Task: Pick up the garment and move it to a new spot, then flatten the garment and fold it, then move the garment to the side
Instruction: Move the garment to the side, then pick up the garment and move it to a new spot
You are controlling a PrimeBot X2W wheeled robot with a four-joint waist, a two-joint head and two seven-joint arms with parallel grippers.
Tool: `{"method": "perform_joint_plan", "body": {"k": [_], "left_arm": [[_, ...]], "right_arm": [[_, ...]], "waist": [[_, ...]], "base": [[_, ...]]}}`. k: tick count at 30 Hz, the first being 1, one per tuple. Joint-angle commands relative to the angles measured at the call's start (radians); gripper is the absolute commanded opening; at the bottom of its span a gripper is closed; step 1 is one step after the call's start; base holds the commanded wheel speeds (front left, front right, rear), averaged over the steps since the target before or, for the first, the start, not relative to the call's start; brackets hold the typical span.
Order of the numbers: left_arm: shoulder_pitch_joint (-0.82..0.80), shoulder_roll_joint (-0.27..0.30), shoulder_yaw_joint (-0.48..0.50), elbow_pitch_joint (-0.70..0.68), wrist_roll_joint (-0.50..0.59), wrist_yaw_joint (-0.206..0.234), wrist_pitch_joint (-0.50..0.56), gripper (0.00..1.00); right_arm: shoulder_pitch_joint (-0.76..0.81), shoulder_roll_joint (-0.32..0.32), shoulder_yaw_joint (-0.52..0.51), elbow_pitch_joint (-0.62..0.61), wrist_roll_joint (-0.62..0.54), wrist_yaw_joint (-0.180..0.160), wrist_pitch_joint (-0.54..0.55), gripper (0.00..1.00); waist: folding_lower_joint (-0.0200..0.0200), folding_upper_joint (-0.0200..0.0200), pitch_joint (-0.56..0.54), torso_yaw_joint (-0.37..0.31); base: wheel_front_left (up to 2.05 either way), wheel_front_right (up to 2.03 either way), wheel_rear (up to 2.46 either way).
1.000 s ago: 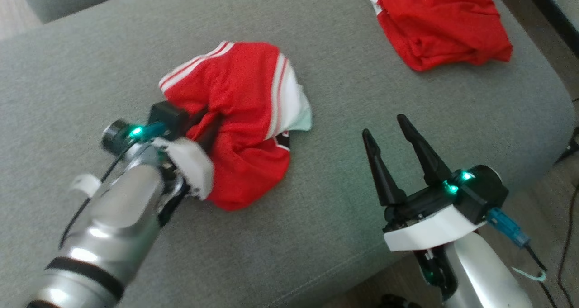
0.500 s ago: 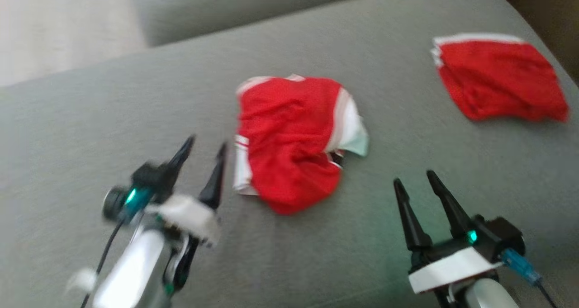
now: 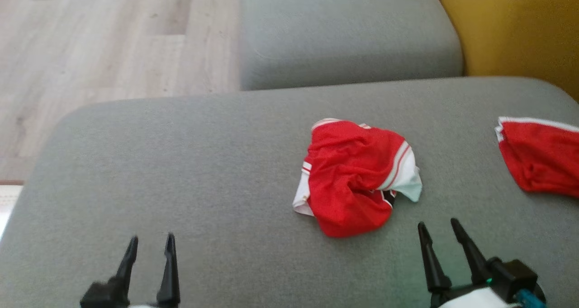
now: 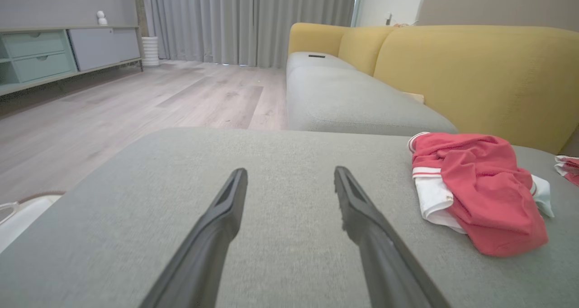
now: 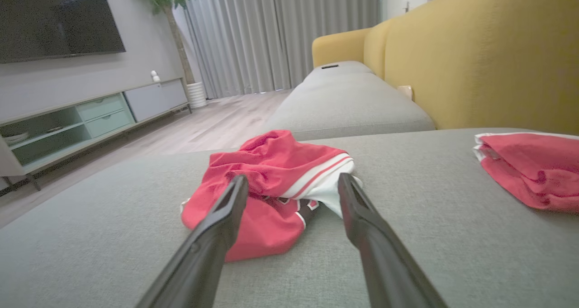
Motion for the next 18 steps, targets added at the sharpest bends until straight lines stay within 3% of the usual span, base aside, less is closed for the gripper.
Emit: {"method": "perform_joint_plan", "body": {"k": [1,8,18], "left_arm": [[-0.04,-0.009,0.041,-0.042,0.011,-0.002,-0.011,1.0],[0.048,-0.048,0.059,-0.084,0.079,-0.027,-0.011,1.0],[0.031,-0.059,0.07,-0.08,0.101,-0.05,-0.011,1.0]], "right_arm": [[-0.031,-0.001,0.021,-0.028,-0.009,0.007,-0.006,1.0],[0.008,0.005,0.026,-0.028,-0.027,0.007,-0.006,1.0],[-0.007,0.013,0.036,-0.018,-0.029,0.007,-0.006,1.0]], "waist": [[0.0001,0.0,-0.027,0.027],[0.0001,0.0,-0.048,0.036],[0.0001,0.0,-0.051,0.011]], "base": [[0.0,0.0,0.0],[0.0,0.0,0.0],[0.0,0.0,0.0]]}}
